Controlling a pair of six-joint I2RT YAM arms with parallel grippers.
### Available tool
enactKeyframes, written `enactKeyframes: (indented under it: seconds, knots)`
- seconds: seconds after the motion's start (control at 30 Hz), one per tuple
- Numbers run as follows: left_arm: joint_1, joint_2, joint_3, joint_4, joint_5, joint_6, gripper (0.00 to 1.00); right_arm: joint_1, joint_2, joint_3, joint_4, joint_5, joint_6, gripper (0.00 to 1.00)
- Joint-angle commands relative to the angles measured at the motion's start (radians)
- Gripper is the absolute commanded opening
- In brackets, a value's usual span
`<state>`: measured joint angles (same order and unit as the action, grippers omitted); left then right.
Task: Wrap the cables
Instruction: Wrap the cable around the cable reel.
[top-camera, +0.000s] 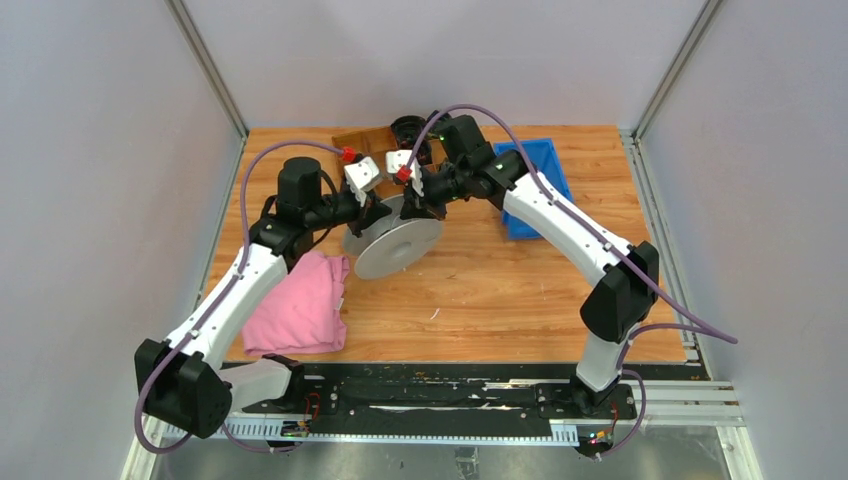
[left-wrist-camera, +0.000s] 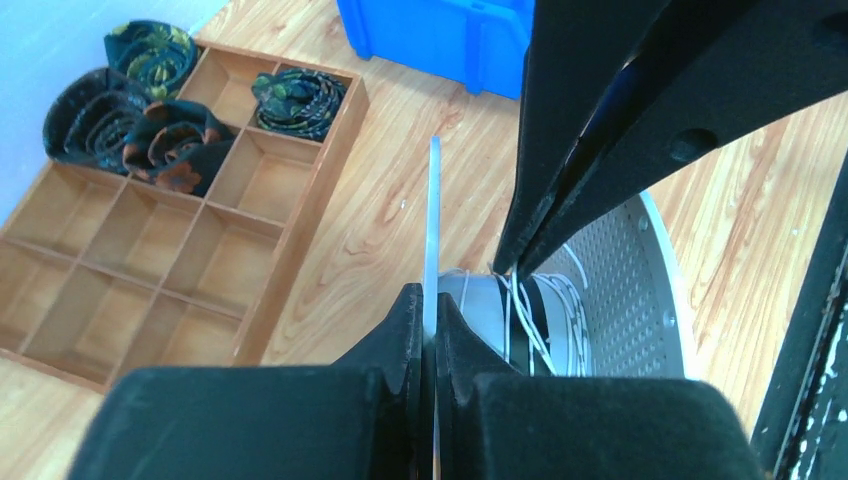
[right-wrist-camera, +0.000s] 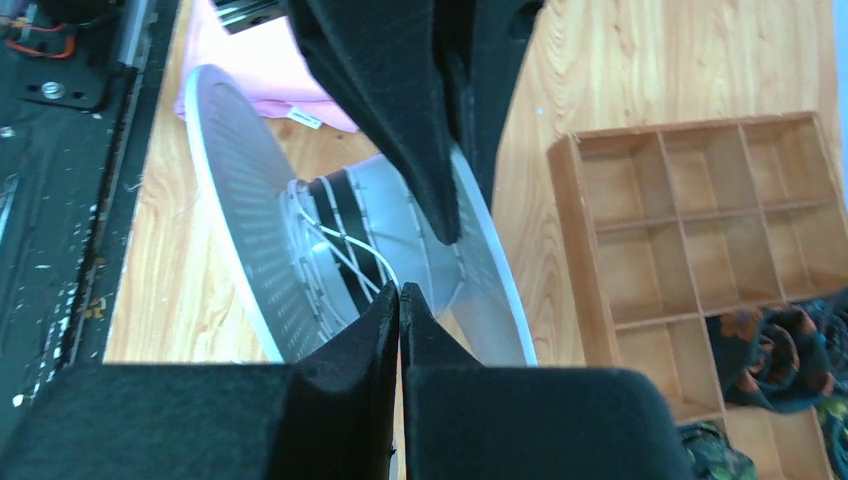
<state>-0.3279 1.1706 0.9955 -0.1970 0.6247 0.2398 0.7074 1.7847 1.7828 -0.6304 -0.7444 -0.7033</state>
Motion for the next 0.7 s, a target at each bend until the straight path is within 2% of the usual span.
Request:
enactKeyframes:
  seconds: [0.0, 0.3, 0.67]
  knots:
    - [0.003, -0.03, 0.07, -0.027, 0.087, 0.185, 0.0, 0.0, 0.03, 0.035, -0.149, -0.157, -0.069, 0.01]
    - [0.003, -0.061, 0.049, -0.1, 0.109, 0.331, 0.0, 0.002, 0.119, 0.134, -0.282, -0.35, -0.046, 0.01]
    - [0.003, -0.047, 0.05, -0.055, 0.084, 0.306, 0.0, 0.002, 0.127, 0.099, -0.284, -0.356, 0.032, 0.01]
